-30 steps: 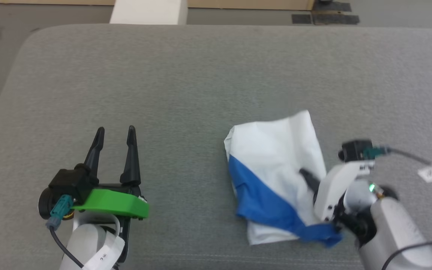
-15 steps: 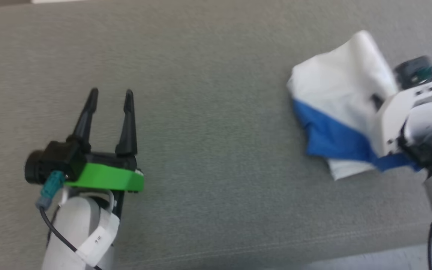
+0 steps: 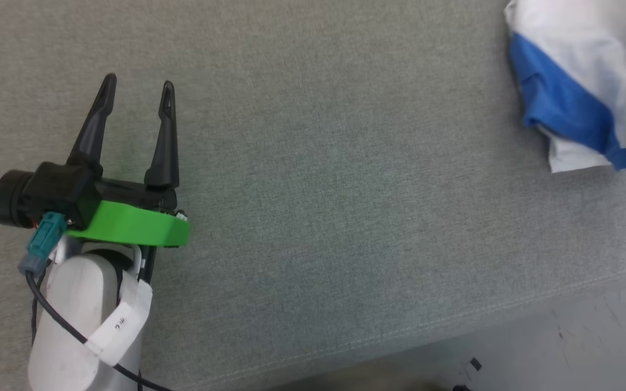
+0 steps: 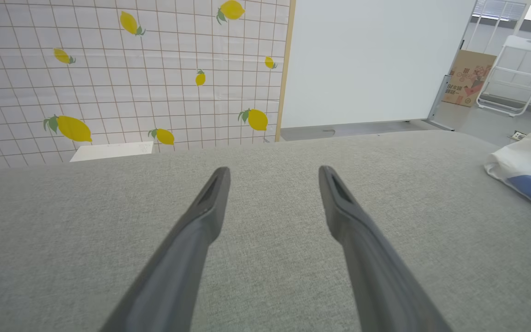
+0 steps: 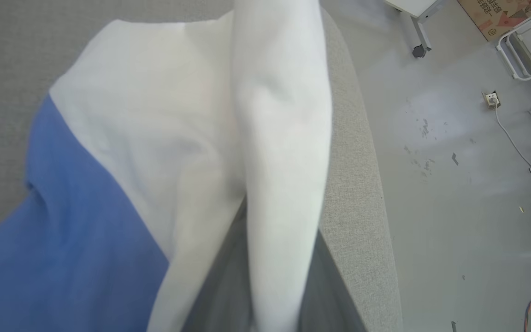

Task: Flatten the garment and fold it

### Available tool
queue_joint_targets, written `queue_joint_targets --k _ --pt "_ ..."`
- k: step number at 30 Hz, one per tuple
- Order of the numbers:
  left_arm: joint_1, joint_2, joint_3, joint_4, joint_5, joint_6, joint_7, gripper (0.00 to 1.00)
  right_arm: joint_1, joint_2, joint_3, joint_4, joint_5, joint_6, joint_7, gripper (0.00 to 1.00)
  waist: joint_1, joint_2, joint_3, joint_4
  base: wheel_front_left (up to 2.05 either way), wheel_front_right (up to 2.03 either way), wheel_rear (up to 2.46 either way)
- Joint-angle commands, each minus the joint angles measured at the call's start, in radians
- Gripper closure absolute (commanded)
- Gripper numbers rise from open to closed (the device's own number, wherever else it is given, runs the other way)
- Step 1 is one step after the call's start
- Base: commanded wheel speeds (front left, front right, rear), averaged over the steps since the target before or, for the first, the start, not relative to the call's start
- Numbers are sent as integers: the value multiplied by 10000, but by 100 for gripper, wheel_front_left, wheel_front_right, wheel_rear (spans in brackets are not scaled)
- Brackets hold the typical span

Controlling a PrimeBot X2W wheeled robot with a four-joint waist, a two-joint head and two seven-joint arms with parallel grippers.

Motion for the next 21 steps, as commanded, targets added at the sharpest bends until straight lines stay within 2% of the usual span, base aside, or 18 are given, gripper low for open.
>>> queue_joint_targets --k 1,8,12,14,15,18,20,21 --pt "-235 124 -21 -105 85 -17 58 0 -248 -50 -162 185 -264 -19 -195 100 -1 -1 466 -123 0 0 0" --pt "-319 164 -92 -237 65 44 129 0 -836 -355 -919 1003 -1459 -19 -997 100 -1 -1 601 235 0 0 0" --pt "-264 142 -144 -181 25 75 79 0 -996 -325 -1287 1328 -1895 -19 -1284 100 -1 -1 521 407 0 0 0" --pt "-227 133 -160 -135 -3 91 47 0 -1031 -312 -1422 1462 -2094 -19 -1405 58 -1 -1 450 471 0 0 0" --pt "-207 128 -170 -102 -16 99 27 0 -1038 -300 -1473 1534 -2188 -19 -1469 2 -1 -1 396 503 0 0 0" --pt "-146 101 -176 16 -65 135 -54 0 -1036 -283 -1592 1670 -2347 -19 -1764 0 -1 -1 193 565 0 0 0" --pt "61 -92 -210 518 -278 188 -382 0 -858 -138 -1595 1738 -2138 -19 -2932 0 -1 -1 -631 729 0 0 0" --pt "137 -152 -198 652 -345 205 -461 0 -782 -26 -1564 1752 -1947 -19 -3163 0 -1 -1 -848 754 0 0 0"
